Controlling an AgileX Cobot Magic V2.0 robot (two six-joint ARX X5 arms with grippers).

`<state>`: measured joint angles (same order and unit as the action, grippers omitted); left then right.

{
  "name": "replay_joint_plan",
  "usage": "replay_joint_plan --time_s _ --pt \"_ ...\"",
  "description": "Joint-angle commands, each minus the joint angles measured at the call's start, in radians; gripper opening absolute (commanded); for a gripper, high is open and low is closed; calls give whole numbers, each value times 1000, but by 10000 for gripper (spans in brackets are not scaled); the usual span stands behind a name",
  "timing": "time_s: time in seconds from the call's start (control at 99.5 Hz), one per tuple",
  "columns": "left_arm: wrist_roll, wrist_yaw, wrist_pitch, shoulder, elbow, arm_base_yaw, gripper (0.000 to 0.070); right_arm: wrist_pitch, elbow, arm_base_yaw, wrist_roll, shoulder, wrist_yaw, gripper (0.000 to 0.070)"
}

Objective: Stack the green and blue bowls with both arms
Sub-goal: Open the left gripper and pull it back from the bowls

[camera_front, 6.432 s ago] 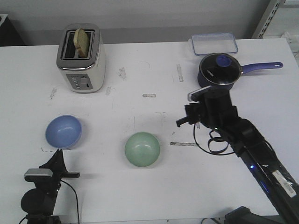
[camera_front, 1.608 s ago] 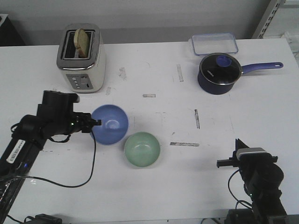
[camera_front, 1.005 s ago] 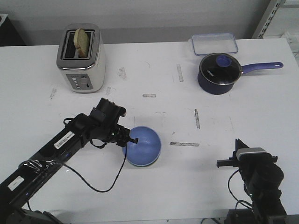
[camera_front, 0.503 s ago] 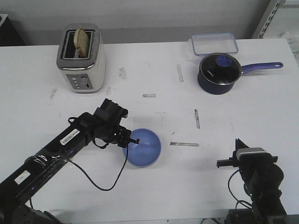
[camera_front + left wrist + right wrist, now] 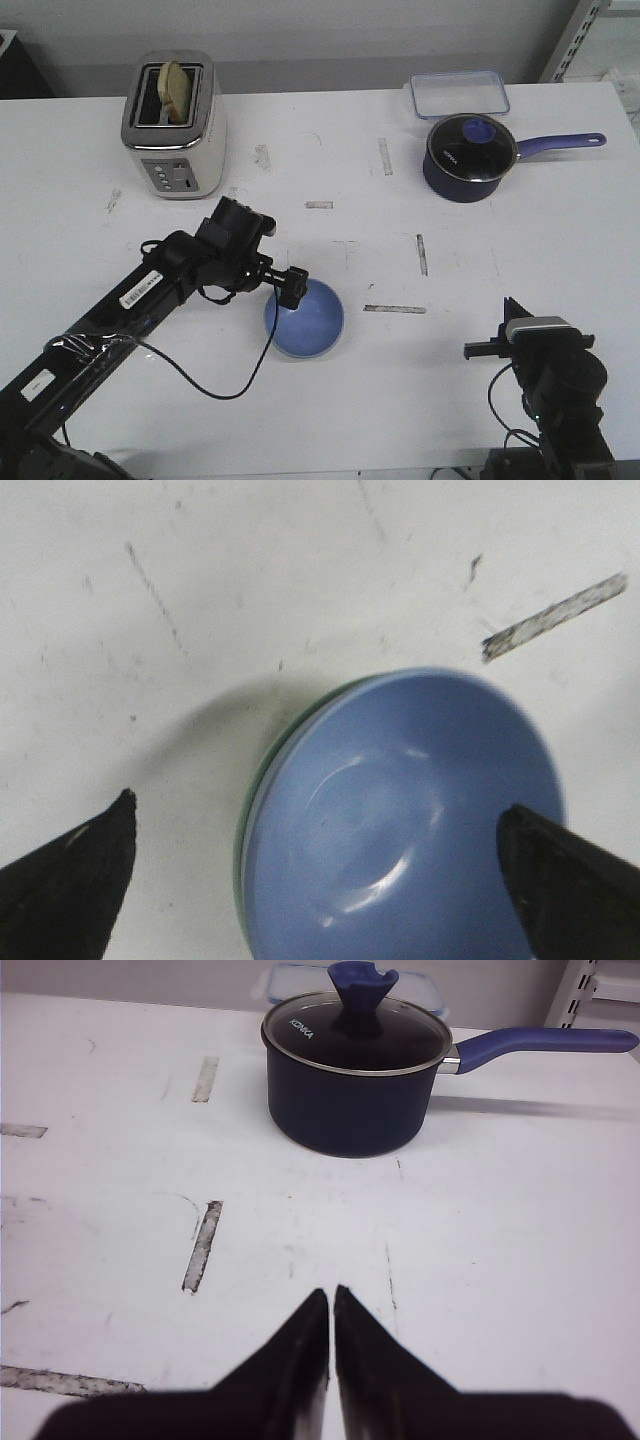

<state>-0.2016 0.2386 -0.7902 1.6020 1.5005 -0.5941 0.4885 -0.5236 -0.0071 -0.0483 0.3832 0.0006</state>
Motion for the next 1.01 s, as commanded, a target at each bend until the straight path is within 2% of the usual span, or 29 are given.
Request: replay_joint_plan --time_s 0.0,0.04,0.09,0.161,0.241,0.261,0.432,0.503,0.663,0.995 --pt "0 2 -3 5 64 -4 700 -10 -5 1 -5 5 -1 0" --pt "3 2 -7 4 93 2 686 -10 -5 1 -5 5 -1 0" --pt "12 -2 -21 4 133 11 574 -10 -5 1 -5 5 -1 0" --pt "28 -18 -45 4 184 26 355 -10 -5 1 -5 5 -1 0" --pt "64 -52 -89 -2 233 49 48 -10 -5 1 -5 5 -1 0" --pt "72 -65 -100 -5 243 56 0 -10 -5 1 -5 5 -1 0" --pt "158 -249 -135 -64 256 130 2 -10 -5 1 -5 5 -1 0" --pt "185 -295 -149 -98 254 171 2 -12 -5 1 -5 5 -1 0" --pt "190 -296 -117 -225 185 278 2 -14 -5 1 -5 5 -1 0" --pt "193 -296 184 -628 -260 492 2 -17 -5 2 -5 5 -1 0"
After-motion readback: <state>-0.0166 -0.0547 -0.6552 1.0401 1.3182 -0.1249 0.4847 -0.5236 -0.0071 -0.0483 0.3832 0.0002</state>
